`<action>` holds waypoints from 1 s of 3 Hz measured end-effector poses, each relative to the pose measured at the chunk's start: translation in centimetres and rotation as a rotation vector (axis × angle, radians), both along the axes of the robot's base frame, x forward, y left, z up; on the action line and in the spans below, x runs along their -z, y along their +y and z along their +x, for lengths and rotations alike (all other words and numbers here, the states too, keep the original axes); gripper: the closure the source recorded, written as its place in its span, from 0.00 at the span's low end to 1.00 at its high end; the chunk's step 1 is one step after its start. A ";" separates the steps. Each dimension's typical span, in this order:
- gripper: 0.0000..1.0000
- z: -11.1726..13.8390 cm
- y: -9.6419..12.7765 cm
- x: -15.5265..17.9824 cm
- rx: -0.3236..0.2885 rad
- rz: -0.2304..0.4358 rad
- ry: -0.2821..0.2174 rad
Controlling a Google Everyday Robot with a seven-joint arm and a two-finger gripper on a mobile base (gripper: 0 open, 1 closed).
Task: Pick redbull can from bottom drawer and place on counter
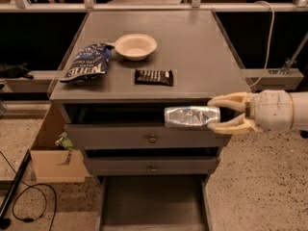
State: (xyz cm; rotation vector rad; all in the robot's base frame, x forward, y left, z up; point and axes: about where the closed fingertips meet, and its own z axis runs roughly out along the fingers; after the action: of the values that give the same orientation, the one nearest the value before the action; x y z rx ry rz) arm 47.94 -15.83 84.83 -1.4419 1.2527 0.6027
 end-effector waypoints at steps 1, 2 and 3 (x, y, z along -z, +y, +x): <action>1.00 4.1 -1.8 -5.3 -0.002 -0.026 -0.012; 1.00 4.4 -2.2 -6.6 0.016 -0.018 -0.052; 1.00 4.0 -1.0 -6.3 -0.013 0.000 -0.043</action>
Offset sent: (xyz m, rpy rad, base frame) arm 0.0248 -0.0104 0.0311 -0.0212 0.0046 0.0089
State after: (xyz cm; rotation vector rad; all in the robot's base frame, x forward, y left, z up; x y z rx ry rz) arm 51.96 -16.86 91.09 -1.4569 1.2105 0.5777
